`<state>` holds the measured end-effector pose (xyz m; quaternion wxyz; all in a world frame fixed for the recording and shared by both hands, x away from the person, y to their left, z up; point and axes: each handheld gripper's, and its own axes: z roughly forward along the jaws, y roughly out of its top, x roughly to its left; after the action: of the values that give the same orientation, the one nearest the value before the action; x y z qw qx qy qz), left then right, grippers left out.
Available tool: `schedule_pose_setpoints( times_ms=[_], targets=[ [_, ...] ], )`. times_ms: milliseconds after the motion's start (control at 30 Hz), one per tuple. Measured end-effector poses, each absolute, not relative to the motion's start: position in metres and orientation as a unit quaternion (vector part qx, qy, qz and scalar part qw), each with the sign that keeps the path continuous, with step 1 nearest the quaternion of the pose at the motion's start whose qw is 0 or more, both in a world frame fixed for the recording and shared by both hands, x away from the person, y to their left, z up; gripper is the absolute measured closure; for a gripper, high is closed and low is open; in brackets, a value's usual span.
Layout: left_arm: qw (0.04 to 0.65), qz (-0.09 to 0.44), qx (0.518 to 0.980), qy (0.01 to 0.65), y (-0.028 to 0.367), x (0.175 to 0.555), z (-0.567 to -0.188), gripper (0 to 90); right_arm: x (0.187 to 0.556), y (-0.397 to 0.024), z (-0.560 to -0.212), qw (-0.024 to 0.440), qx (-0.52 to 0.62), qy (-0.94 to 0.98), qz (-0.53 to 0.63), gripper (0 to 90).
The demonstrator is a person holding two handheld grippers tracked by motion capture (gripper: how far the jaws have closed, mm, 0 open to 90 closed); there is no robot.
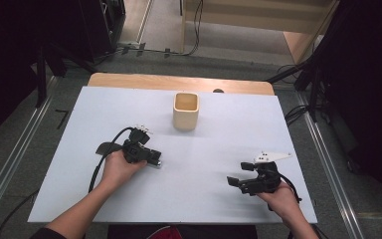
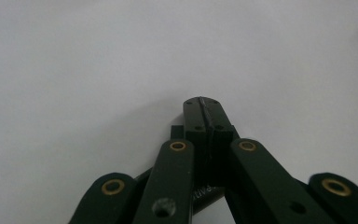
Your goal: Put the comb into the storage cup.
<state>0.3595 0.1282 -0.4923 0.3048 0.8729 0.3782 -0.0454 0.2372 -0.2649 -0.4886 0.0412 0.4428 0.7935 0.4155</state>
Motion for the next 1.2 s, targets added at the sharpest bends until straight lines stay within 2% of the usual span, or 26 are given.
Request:
schedule_pose_setpoints(
  times_ms=[1200],
  targets=[
    [0.302, -0.057, 0.868, 0.391, 0.172, 0.33, -0.488, 90.0, 0.238, -0.264, -0.489, 0.042, 0.445, 0.793, 0.414, 12.7]
  ],
)
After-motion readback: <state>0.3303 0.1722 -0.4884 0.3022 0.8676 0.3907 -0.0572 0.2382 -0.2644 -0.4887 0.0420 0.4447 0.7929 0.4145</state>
